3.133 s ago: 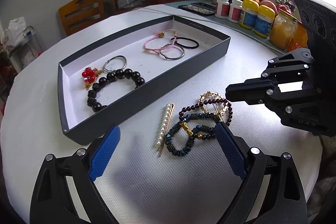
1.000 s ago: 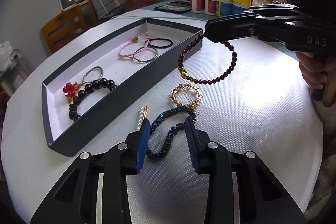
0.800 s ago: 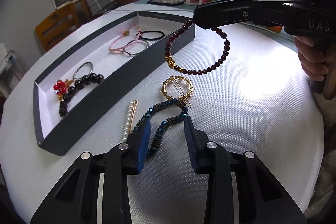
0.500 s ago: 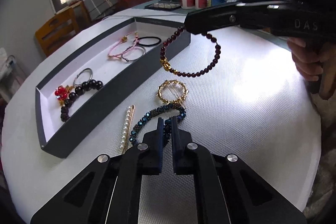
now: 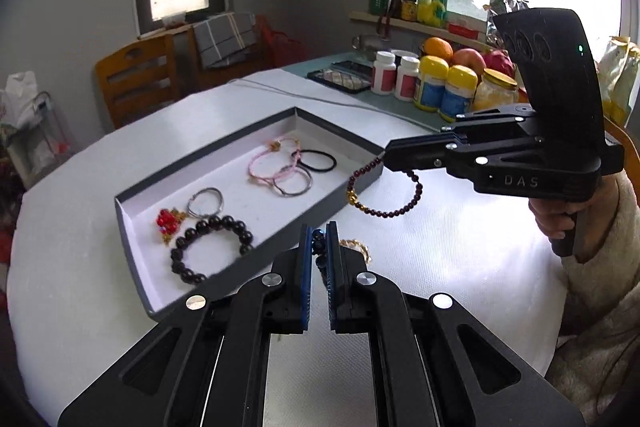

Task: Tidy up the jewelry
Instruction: 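Carry the red bead and blue crystal bracelets into the tray with both grippers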

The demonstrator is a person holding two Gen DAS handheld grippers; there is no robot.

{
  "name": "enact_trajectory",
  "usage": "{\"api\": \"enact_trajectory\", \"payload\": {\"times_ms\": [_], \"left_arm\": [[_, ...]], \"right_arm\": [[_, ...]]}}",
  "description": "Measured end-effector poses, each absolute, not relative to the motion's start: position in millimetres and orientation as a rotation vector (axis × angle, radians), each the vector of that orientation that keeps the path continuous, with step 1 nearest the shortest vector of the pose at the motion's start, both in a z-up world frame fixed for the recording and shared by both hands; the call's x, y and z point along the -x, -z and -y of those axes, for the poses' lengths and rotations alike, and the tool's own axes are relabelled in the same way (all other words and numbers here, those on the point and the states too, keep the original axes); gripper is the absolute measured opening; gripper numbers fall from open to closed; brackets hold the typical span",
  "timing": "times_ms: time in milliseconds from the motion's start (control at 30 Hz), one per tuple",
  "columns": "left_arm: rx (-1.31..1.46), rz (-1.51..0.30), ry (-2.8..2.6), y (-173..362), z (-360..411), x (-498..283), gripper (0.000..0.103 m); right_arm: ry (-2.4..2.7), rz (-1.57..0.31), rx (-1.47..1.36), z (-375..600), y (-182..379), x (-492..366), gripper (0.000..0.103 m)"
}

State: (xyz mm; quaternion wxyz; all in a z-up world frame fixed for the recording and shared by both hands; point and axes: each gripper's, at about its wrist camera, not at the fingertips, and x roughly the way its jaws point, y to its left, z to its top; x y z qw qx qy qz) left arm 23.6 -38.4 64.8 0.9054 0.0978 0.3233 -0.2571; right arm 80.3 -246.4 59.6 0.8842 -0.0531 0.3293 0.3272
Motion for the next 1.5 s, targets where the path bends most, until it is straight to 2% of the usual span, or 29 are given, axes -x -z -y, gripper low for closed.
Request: {"api": "enact_trajectory", "payload": {"times_ms": [333,733,1067,1500], "left_arm": [[-0.166,-0.608,0.382,-107,19,-79,0.007],[-0.051,-0.711,0.412,-54,31,-118,0.007],[-0.027,-0.767,0.426,-27,29,-125,0.007],[-0.055,-0.801,0.412,-10,26,-132,0.007]], "right_arm": [[-0.584,-0.615,0.086,238,-105,-117,0.006],[-0.53,-0.689,0.059,204,-72,-162,0.006],[-0.583,-0.853,0.1,204,-26,-168,0.006],[-0.441,-0.852,0.174,238,-18,-180,0.006]]}}
